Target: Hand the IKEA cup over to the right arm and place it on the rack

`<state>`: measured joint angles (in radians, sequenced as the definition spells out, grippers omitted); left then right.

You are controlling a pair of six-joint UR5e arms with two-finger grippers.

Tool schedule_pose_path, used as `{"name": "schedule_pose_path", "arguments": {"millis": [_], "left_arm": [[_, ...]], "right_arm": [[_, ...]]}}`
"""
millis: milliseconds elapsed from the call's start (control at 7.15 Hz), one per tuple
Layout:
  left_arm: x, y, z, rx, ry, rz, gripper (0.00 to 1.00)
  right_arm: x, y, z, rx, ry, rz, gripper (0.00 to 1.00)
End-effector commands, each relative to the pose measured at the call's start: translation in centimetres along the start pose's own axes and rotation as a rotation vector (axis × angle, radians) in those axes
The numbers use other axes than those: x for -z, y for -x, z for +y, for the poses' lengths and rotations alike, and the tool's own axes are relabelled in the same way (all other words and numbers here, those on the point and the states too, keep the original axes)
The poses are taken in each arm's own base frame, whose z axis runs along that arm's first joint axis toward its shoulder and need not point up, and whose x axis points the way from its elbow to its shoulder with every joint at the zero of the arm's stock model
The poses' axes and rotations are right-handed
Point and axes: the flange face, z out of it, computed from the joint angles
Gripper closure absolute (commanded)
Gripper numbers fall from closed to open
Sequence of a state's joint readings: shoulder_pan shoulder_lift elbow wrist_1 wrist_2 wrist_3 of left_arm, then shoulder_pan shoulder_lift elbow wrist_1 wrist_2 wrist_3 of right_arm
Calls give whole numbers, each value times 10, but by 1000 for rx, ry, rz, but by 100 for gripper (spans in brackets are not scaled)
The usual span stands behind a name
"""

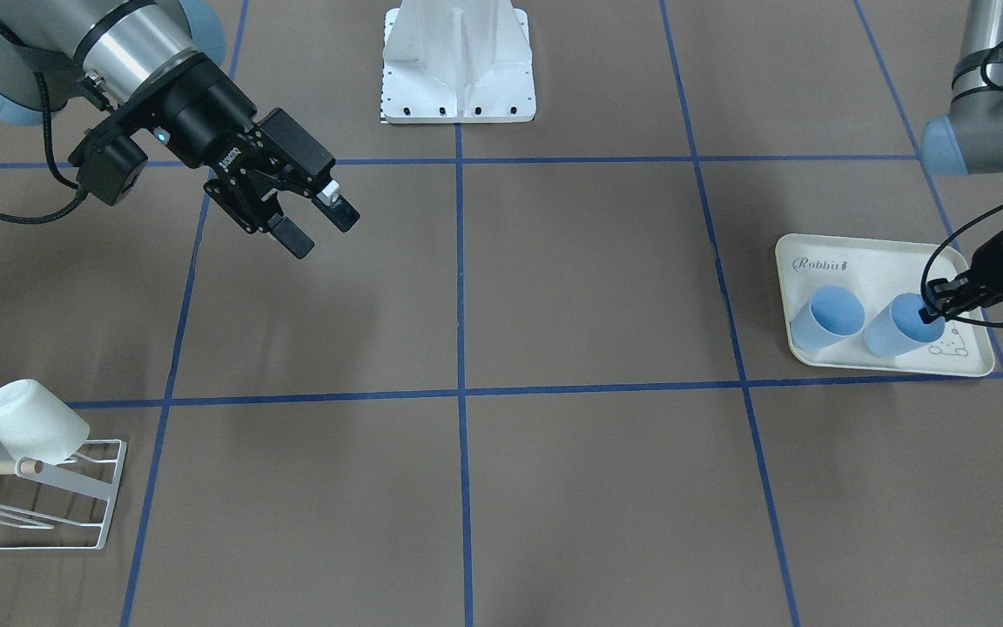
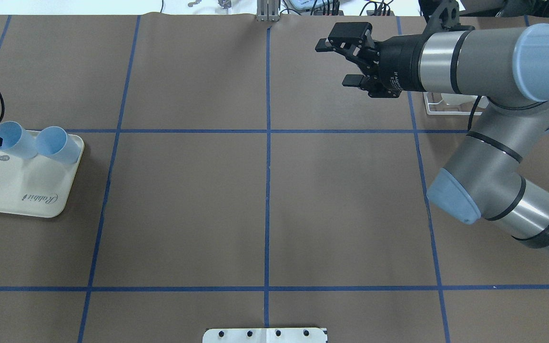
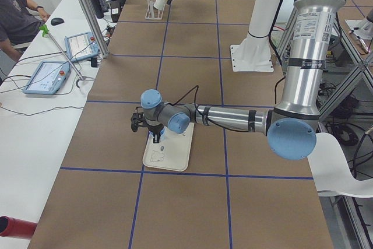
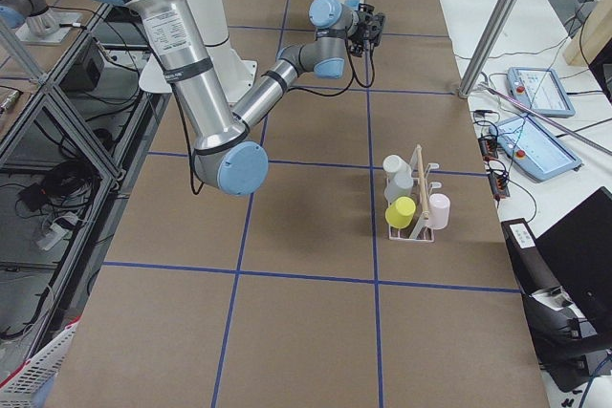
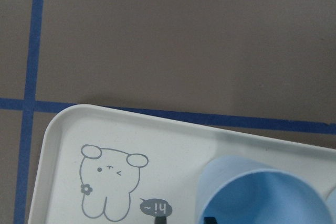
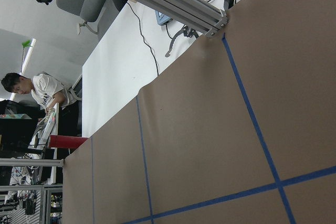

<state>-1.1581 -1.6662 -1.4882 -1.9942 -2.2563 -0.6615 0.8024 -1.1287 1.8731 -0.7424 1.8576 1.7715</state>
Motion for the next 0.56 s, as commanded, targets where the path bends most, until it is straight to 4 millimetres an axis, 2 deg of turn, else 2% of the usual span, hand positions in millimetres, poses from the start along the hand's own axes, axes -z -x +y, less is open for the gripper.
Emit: {"name": "schedule_pose_path", "arguments": {"millis": [0,140,280,420], "left_arm": [[19,-6,13,0,22,62,100],[56,31,-1,80,-26,79,100],[83,43,-8,142,-40,74,100],[116,45,-22,191,-72,65,100]], "right_arm": [[1,2,1,-1,2,-4,0],[0,1,2,-1,2,-2,0],[0,0,2,-1,2,-1,0],[0,0,2,-1,2,-1,0]]}}
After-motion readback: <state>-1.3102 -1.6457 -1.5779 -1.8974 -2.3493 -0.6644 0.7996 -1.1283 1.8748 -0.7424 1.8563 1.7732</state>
